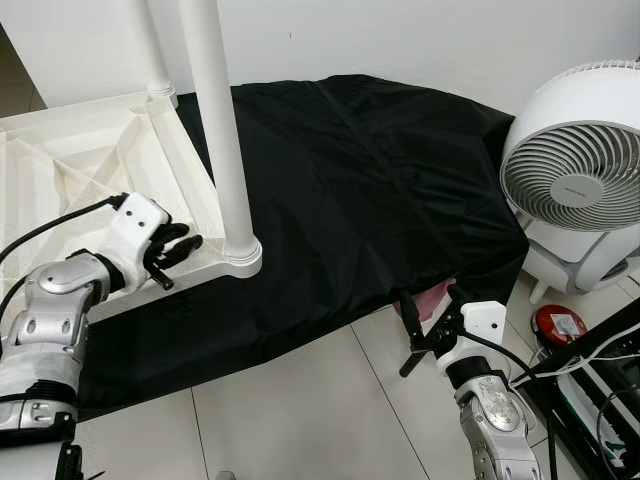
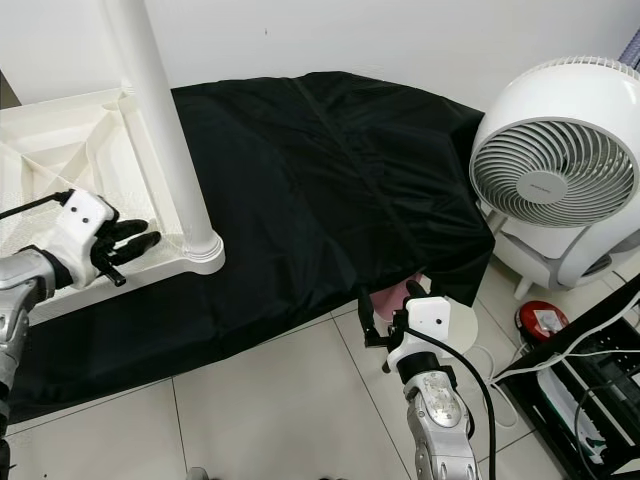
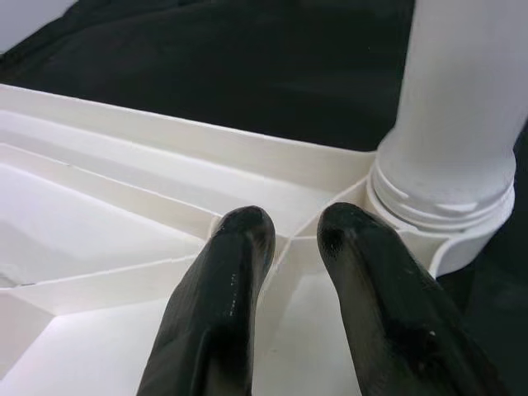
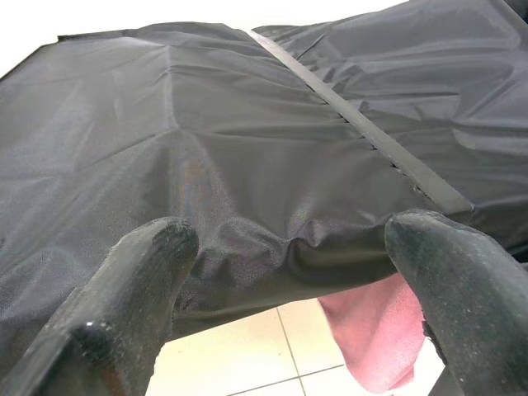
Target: Building children table
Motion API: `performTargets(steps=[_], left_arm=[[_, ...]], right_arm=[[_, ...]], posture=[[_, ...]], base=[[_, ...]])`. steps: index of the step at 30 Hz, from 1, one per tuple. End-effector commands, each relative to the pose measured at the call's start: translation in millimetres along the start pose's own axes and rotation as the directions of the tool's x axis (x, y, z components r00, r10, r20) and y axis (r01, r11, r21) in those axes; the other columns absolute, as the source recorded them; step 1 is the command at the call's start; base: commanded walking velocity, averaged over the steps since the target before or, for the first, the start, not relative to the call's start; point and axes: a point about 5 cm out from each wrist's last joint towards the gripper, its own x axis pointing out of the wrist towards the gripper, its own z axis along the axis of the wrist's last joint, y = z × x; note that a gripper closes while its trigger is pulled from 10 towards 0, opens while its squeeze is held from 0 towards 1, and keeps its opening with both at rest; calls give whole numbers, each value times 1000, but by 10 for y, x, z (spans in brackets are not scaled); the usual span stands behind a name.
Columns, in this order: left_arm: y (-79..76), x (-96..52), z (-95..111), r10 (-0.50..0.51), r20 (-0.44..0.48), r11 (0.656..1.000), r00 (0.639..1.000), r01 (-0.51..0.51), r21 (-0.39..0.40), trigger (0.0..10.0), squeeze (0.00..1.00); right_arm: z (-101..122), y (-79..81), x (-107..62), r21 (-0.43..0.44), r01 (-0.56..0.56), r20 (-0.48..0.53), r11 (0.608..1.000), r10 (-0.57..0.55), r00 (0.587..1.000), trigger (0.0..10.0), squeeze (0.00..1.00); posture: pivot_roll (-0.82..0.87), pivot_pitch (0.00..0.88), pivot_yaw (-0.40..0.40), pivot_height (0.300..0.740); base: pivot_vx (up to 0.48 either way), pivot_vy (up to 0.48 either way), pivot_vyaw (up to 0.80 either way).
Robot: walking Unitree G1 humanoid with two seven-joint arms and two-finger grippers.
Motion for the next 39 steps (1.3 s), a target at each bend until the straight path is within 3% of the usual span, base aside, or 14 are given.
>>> performTargets(steps=[1,15,26,39], left_arm=[[219,-42,-27,401,-13,914,916,-401,-70,10000,0],[28,106,-24,434,3,887,901,-427,-174,10000,0],[-83,213,-75,450,-53,852,891,-447,-272,10000,0],[-142,284,-68,451,-67,837,890,-448,-314,10000,0]], right_arm=[[-37,-28,-14,-2,10,-8,1000,-10,1000,10000,0],[-34,-42,-2,-5,20,-1,1000,-20,1000,10000,0],[-30,-19,35,-1,20,6,1000,-20,1000,10000,0],[-34,-8,54,-1,25,12,1000,-25,1000,10000,0]], posture=[[51,109,-20,740],[51,106,-19,740],[54,98,-28,740],[51,88,-25,740]], base=[[0,0,0],[0,0,0],[0,0,0],[0,0,0]])
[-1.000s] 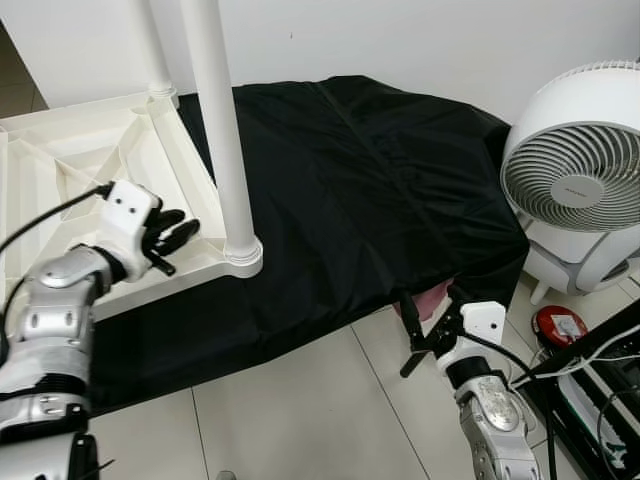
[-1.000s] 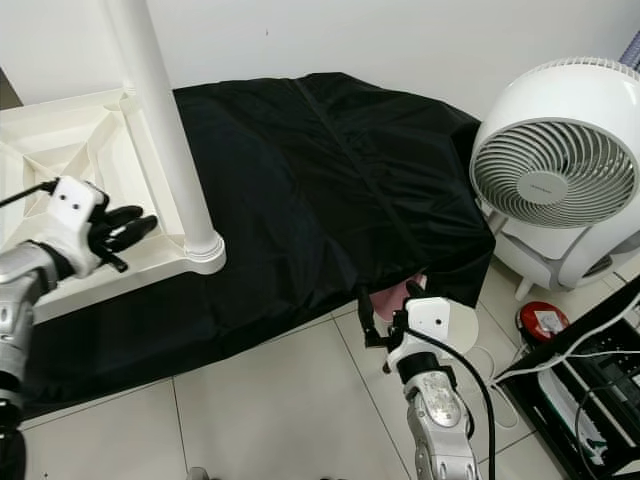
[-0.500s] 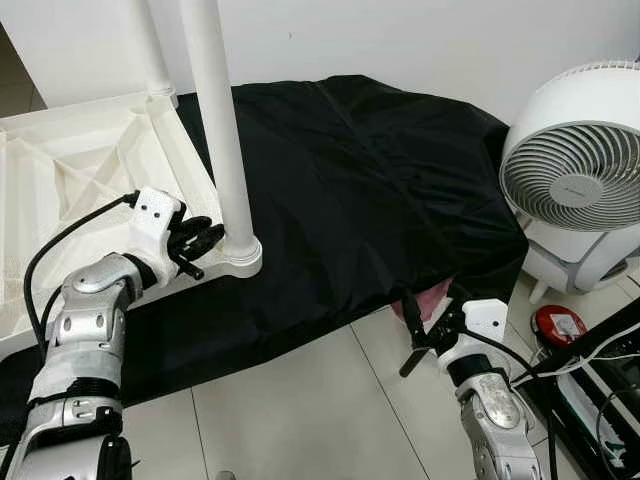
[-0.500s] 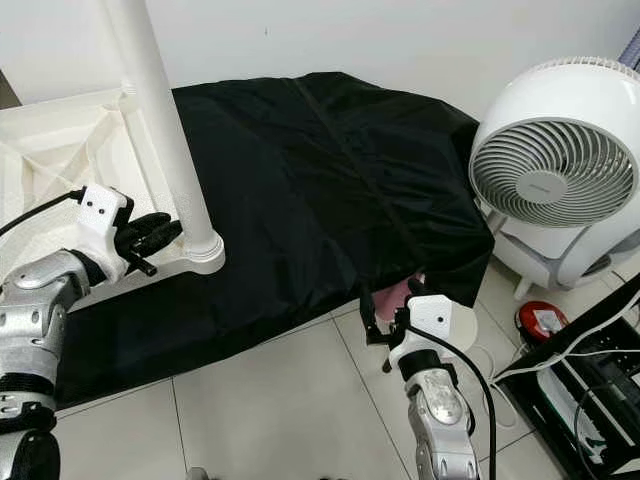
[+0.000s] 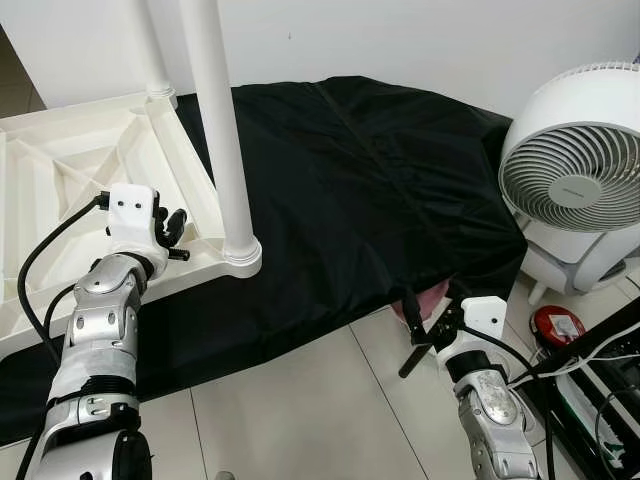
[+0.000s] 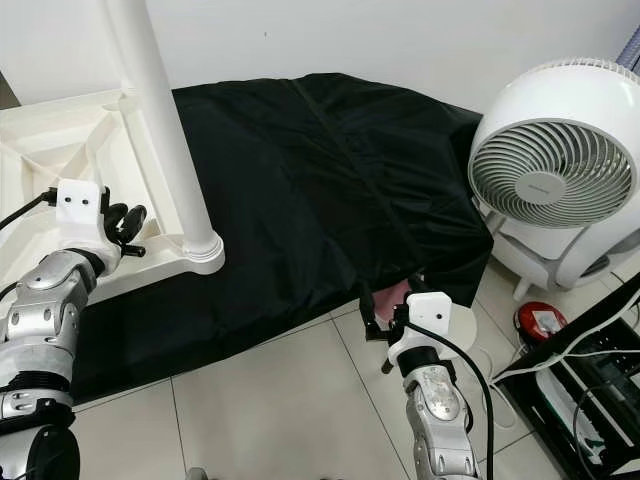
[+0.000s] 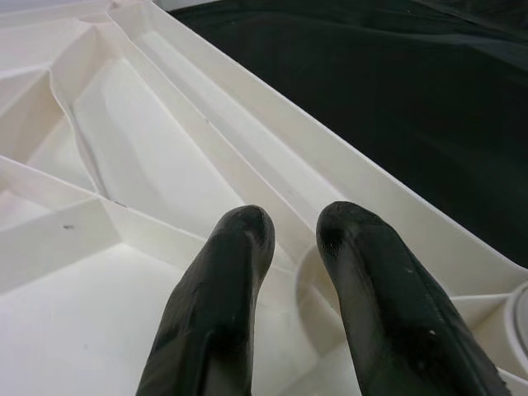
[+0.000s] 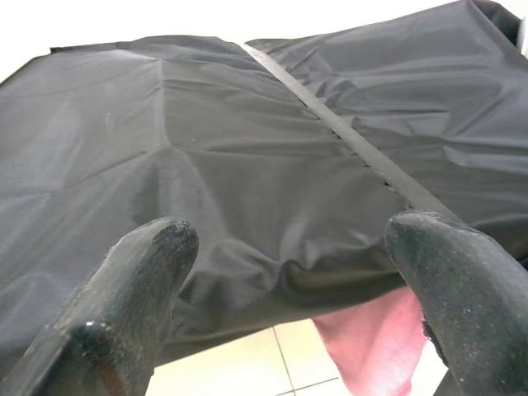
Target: Building children table
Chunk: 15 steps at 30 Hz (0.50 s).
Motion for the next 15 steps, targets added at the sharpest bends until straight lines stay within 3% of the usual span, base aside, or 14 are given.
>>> performTargets(steps=[1,11,15], left_arm=[[1,17,-15,36,-21,999,999,-36,1,10000,0],[-68,39,-35,79,-12,996,997,-79,-43,10000,0],[-170,-4,-58,41,29,998,999,-39,-54,10000,0]], right_arm=[[-42,7,-14,-1,4,-12,1000,-4,1000,10000,0],[-35,1,-4,-7,18,-3,1000,-18,1000,10000,0],[-15,-17,13,-16,34,8,999,-34,999,10000,0]], posture=[[51,88,-25,740],[50,80,-20,740],[50,78,-19,740]], base=[[0,0,0],[0,0,0],[0,0,0]])
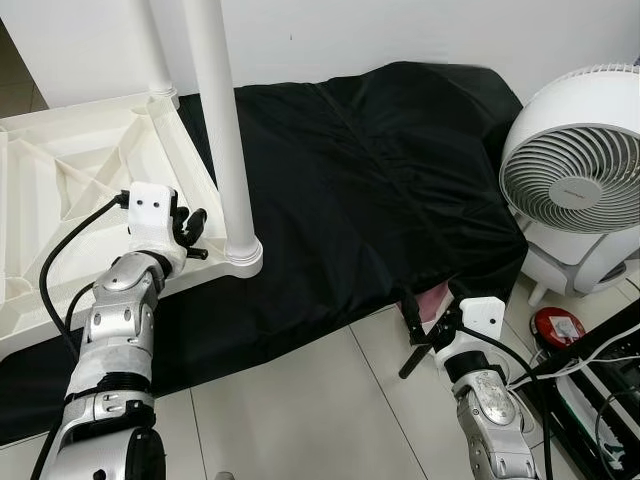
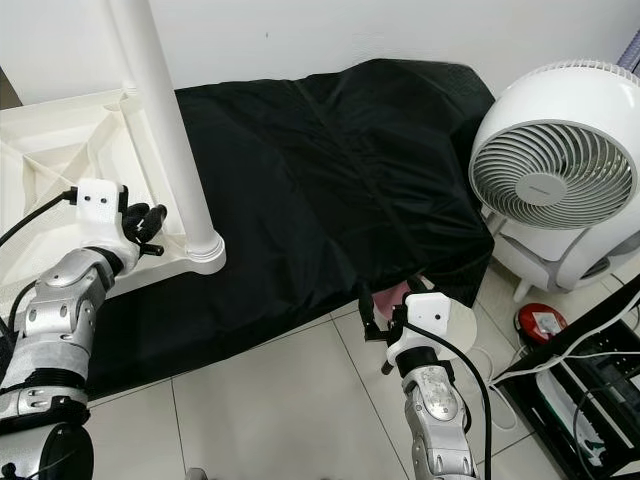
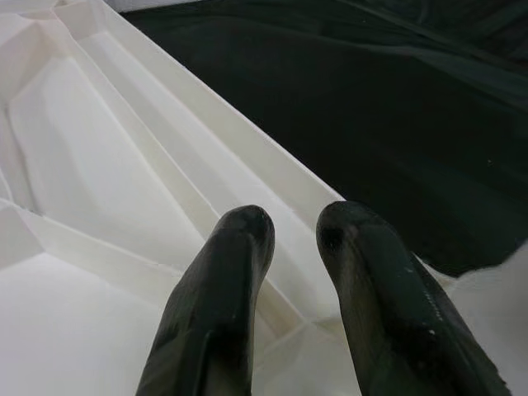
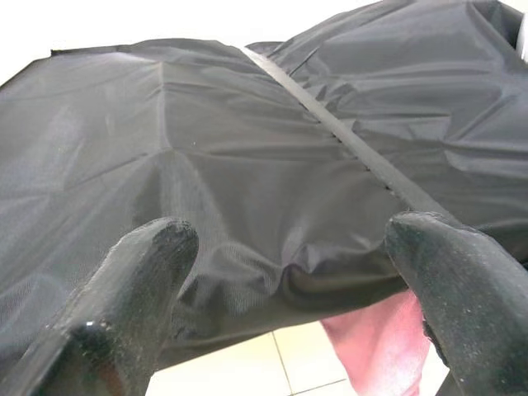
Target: Building children table
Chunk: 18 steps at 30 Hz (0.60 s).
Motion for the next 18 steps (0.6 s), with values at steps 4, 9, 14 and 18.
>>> performTargets(steps=[4,9,14,18], left_arm=[[-119,-105,-58,43,81,999,996,-43,-9,10000,0],[-151,-145,-76,-1,91,1000,996,-1,23,10000,0],[-151,-159,-17,-43,120,998,992,36,56,10000,0],[-177,-145,16,-29,137,999,990,24,40,10000,0]], right_arm=[[32,-35,37,-26,22,16,999,-21,1000,10000,0],[63,-52,69,-41,16,24,999,-15,1000,10000,0],[80,-100,108,-64,6,27,998,-4,1000,10000,0],[86,-121,132,-74,2,28,997,0,1000,10000,0]], posture=[[50,74,-22,740],[50,76,-31,740],[58,81,-28,740],[61,81,-27,740]], base=[[0,0,0],[0,0,0],[0,0,0],[0,0,0]])
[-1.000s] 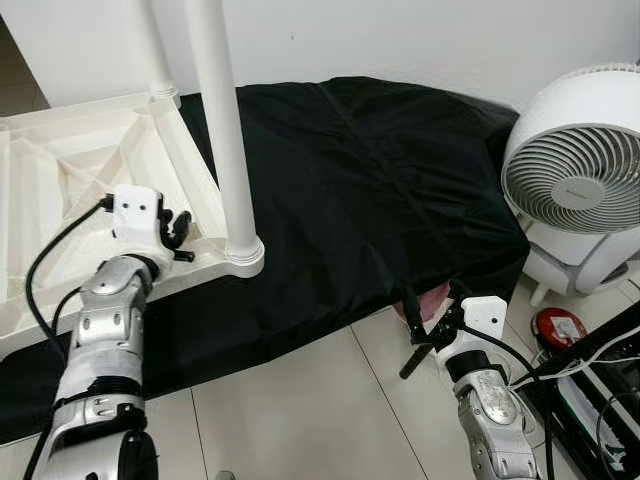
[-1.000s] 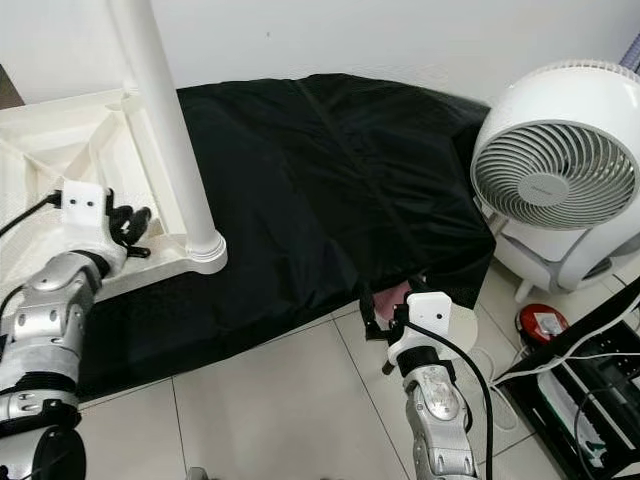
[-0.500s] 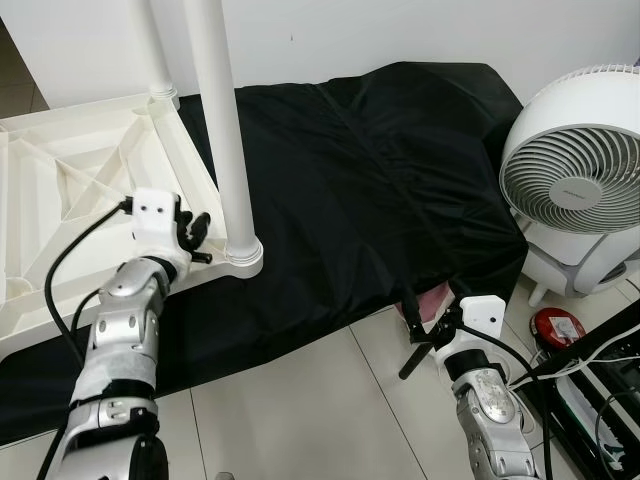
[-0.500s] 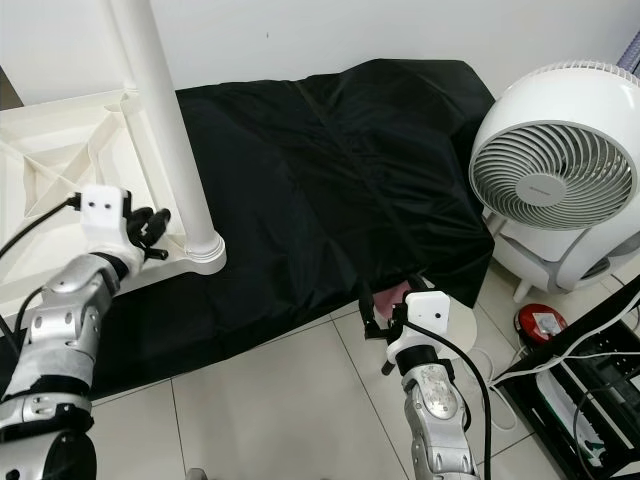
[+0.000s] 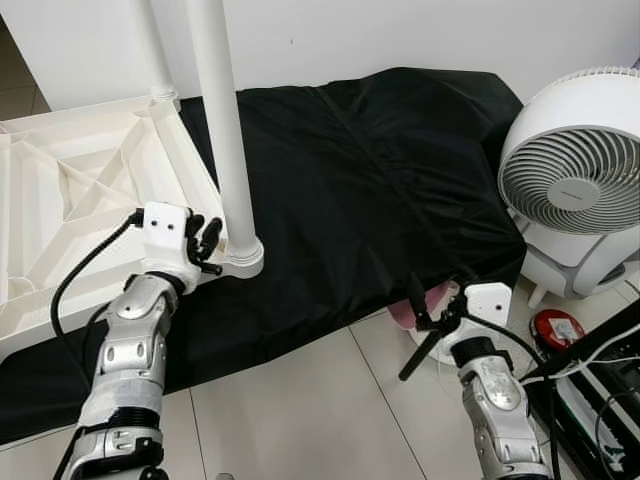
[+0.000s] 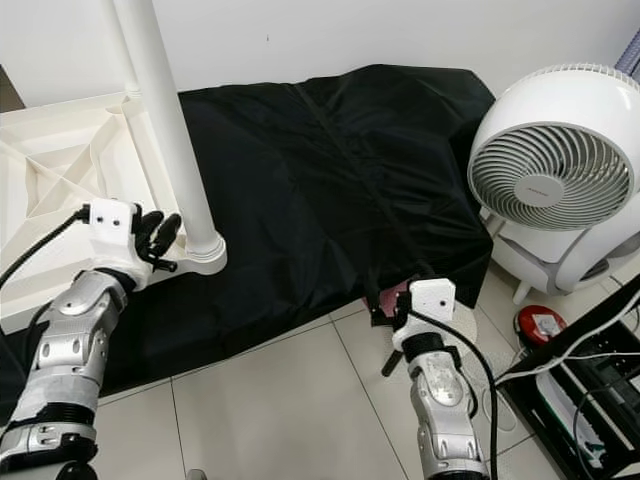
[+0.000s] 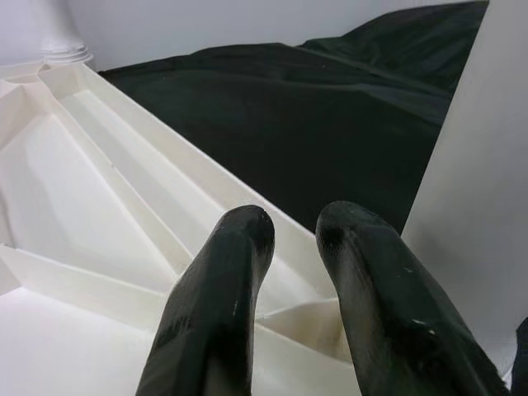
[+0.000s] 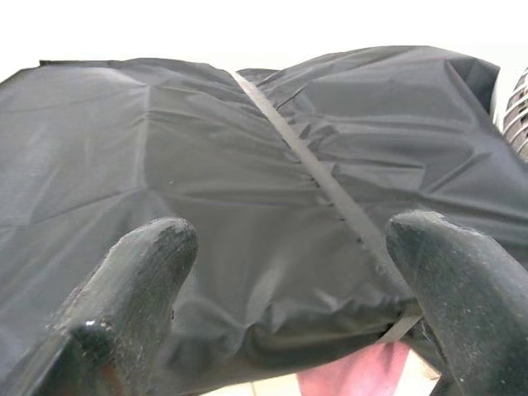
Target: Building children table
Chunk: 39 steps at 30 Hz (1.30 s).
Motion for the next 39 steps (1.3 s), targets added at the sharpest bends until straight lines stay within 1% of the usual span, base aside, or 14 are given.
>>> performTargets(steps=[1,5,7,10,11,15,18,25,30,33,34,39], left_arm=[[-40,5,32,20,27,1000,999,-19,-14,10000,0],[-124,-12,12,21,40,999,999,-19,-44,10000,0],[-137,-16,3,21,40,998,999,-19,-51,10000,0],[-200,-27,-49,2,28,997,1000,1,-82,10000,0],[-203,-30,-59,5,27,997,1000,-3,-74,10000,0],[-177,-33,-64,19,27,997,999,-17,-70,10000,0],[-120,-44,-47,39,37,997,999,-37,-66,10000,0],[-29,-69,-15,67,46,996,997,-65,-57,10000,0],[-40,-68,7,56,55,997,997,-53,-55,10000,0],[-49,-62,4,50,52,996,997,-46,-76,10000,0],[-59,-54,-7,37,41,994,998,-33,-107,10000,0],[-77,-49,-12,33,39,994,999,-29,-107,10000,0]], right_arm=[[-32,-19,0,-4,3,-8,1000,-3,1000,10000,0],[-22,-44,59,-16,10,-5,1000,-10,1000,10000,0],[-20,-48,71,-19,11,-4,1000,-11,1000,10000,0],[-55,-62,103,-35,-9,-23,999,9,1000,10000,0],[-62,-68,106,-39,-17,-26,999,16,1000,10000,0],[-68,-84,109,-44,-27,-30,999,26,999,10000,0],[-81,-108,110,-51,-30,-35,998,29,999,10000,0],[-106,-92,111,-48,-44,-39,998,42,998,10000,0],[-110,-85,121,-47,-47,-38,998,46,998,10000,0],[-108,-83,127,-47,-49,-36,998,47,998,10000,0],[-103,-80,136,-47,-48,-33,998,47,998,10000,0],[-104,-76,138,-47,-49,-29,998,47,998,10000,0]], posture=[[61,81,-27,740],[64,81,-19,740],[64,81,-19,740],[66,82,-22,740],[66,83,-22,740],[64,81,-24,740],[65,81,-28,740],[68,82,-31,740],[73,81,-30,740],[73,81,-30,740],[73,81,-30,740],[70,77,-30,740]], base=[[0,0,0],[0,0,0],[0,0,0],[0,0,0],[0,0,800],[0,0,800],[0,0,800],[0,0,800],[0,0,800],[0,0,800],[0,398,800],[0,431,800]])
